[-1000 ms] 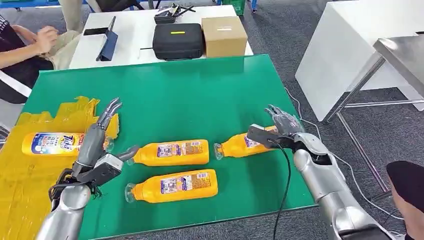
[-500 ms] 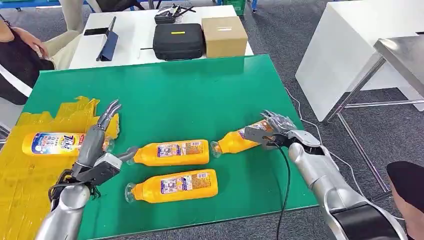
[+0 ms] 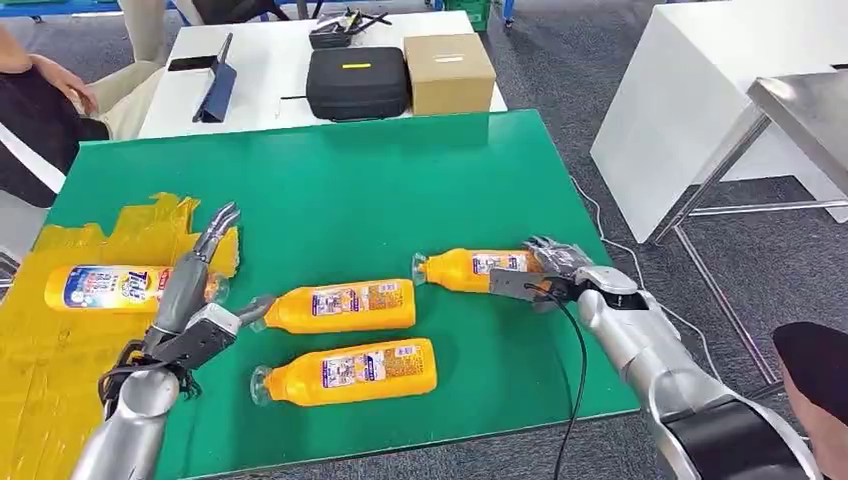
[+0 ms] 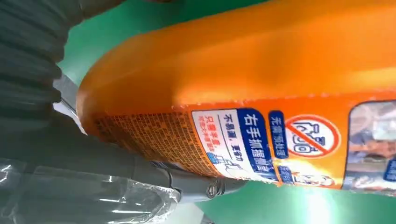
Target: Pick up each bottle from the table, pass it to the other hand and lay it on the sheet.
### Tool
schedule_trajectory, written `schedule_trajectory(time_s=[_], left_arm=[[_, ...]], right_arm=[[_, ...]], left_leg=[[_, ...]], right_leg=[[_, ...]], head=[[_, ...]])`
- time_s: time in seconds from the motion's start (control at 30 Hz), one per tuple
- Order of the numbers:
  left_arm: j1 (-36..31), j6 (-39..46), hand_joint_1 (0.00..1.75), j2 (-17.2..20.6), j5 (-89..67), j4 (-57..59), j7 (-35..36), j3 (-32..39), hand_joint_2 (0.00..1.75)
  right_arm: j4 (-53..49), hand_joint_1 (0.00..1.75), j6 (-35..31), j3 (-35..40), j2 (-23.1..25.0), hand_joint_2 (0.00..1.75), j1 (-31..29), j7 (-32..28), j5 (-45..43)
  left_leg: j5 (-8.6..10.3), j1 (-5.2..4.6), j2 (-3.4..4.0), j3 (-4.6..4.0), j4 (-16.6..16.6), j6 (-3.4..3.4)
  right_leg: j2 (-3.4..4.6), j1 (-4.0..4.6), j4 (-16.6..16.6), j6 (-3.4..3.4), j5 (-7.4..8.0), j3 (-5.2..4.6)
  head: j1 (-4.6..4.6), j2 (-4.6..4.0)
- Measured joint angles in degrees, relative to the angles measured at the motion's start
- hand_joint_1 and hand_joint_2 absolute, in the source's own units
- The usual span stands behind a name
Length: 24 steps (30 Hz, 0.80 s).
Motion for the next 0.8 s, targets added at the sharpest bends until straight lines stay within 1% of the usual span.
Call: schedule_trajectory(time_s=[0.13,0.17,0.2,0.47,0.57,0.63,0.8], left_arm=[[-0.16,-0.31,0.00,0.04,0.41,0.30,0.00,0.50,1.75],[-0.23,-0.35,0.00,0.04,0.55,0.39,-0.02,0.57,1.75],[-0.29,-0.42,0.00,0.04,0.68,0.57,0.00,0.59,1.75],[-0.60,-0.70,0.00,0.07,1.29,1.44,-0.15,0.92,1.75],[-0.65,-0.96,0.00,0.09,1.79,2.14,-0.33,0.94,1.75],[-0.65,-0.96,0.00,0.09,1.90,2.36,-0.37,0.96,1.75],[0.27,-1.05,0.00,0.09,1.92,2.36,-0.39,1.07,1.75]], right_arm=[[2.85,1.45,2.51,2.38,-0.09,1.75,-2.49,-0.52,1.70],[3.30,1.52,2.64,2.84,-0.09,1.75,-3.01,-0.59,1.84],[3.93,1.73,2.93,3.34,-0.11,1.75,-3.31,-0.66,1.97],[6.16,1.75,2.80,5.11,-0.20,1.75,-4.29,-1.33,1.75],[6.20,1.75,0.18,5.24,-0.24,1.75,-3.96,-1.44,-0.08],[6.21,1.75,-2.70,4.89,-0.09,1.75,-3.45,-0.94,-1.97],[4.63,1.75,-15.27,0.26,2.29,1.75,-0.20,0.37,-8.35]], left_leg=[[0.00,0.00,0.01,0.14,0.00,0.00],[0.00,0.00,0.01,0.19,0.00,0.00],[0.00,0.00,0.00,0.25,0.00,0.00],[-0.01,0.01,0.02,0.45,-0.01,-0.01],[-0.01,0.01,0.05,0.46,-0.01,0.00],[-0.01,0.02,0.05,0.46,-0.01,0.00],[0.00,0.02,0.04,0.37,-0.01,0.00]], right_leg=[[0.00,0.01,-0.01,0.00,0.00,0.13],[0.00,0.01,-0.01,0.00,0.00,0.18],[0.00,0.03,-0.01,0.00,0.00,0.25],[0.00,0.03,-0.02,0.00,-0.01,0.44],[0.00,0.03,-0.02,0.00,-0.01,0.47],[0.02,0.02,-0.01,0.00,0.00,0.49],[0.01,0.01,0.00,-0.01,0.00,0.42]], head=[[0.00,0.00],[-0.02,0.00],[-0.02,0.00],[-0.02,0.00],[-0.02,0.00],[-0.02,0.00],[-0.02,0.02]])
